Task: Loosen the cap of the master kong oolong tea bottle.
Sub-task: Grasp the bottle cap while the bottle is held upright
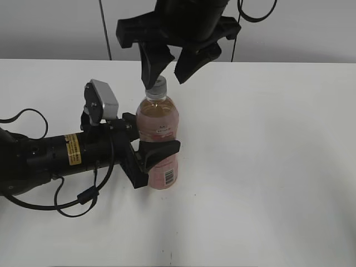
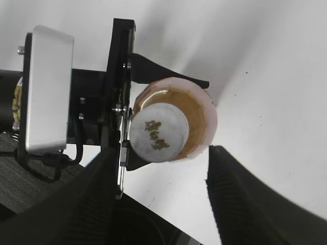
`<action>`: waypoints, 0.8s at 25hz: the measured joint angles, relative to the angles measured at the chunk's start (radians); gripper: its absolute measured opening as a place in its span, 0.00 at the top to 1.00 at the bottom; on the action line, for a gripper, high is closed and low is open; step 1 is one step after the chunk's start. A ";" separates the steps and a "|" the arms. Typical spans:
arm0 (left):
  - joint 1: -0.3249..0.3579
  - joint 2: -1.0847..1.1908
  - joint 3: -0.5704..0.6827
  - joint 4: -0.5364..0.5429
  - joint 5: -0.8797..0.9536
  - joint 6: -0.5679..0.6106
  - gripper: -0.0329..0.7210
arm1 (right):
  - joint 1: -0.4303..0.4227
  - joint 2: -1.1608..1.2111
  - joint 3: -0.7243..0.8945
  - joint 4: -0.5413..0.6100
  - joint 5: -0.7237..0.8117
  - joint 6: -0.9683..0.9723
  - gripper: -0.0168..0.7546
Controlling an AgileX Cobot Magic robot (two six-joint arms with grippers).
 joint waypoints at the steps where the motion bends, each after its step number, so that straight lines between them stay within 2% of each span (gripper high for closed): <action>1: 0.000 0.000 0.000 0.000 -0.001 0.000 0.44 | 0.000 0.005 -0.006 -0.004 -0.002 0.005 0.42; 20: 0.000 0.000 0.000 0.001 -0.001 0.000 0.44 | 0.002 0.047 -0.009 -0.029 -0.070 0.028 0.42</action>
